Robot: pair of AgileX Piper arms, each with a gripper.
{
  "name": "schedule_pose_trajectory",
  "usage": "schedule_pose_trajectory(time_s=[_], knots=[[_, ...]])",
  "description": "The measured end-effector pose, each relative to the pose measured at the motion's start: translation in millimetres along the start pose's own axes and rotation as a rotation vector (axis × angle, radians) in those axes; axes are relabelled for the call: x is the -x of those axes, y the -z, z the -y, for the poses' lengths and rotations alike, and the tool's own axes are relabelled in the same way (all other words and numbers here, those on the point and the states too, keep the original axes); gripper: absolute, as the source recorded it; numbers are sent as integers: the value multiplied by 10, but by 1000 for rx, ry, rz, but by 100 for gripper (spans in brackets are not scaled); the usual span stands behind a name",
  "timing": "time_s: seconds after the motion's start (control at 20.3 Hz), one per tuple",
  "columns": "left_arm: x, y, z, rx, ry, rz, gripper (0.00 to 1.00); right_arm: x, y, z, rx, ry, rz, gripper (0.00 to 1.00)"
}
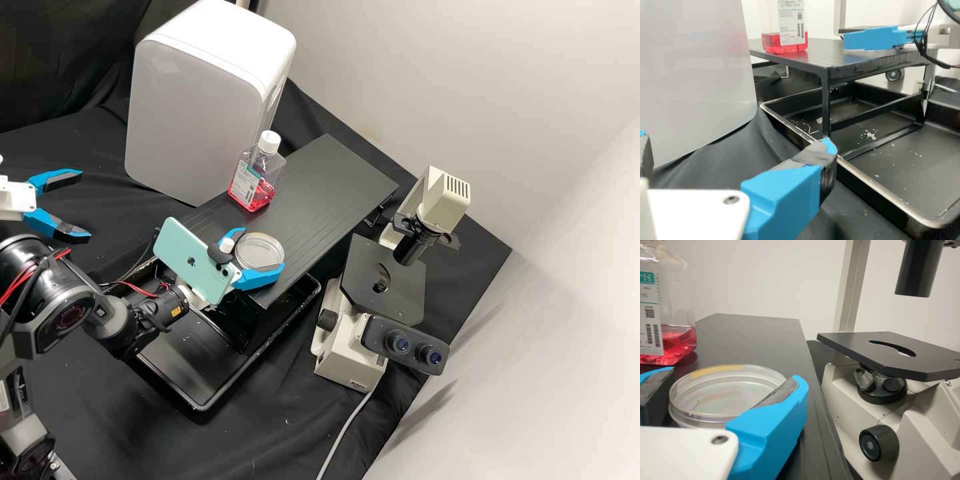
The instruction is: Remove the lid from the petri dish
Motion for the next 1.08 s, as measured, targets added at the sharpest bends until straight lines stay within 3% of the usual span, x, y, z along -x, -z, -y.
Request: schedule_pose_trajectory(time_s=[0.49, 0.89, 1.08], knots=[[-23, -16, -2, 6, -3, -6, 100, 94, 126, -137, -1, -47, -51, 0], [-23, -16, -2, 6, -3, -6, 100, 94, 127, -135, 0, -46, -52, 0], [-23, -16, -2, 6, -3, -6, 100, 72, 79, -41, -1, -12, -31, 0]])
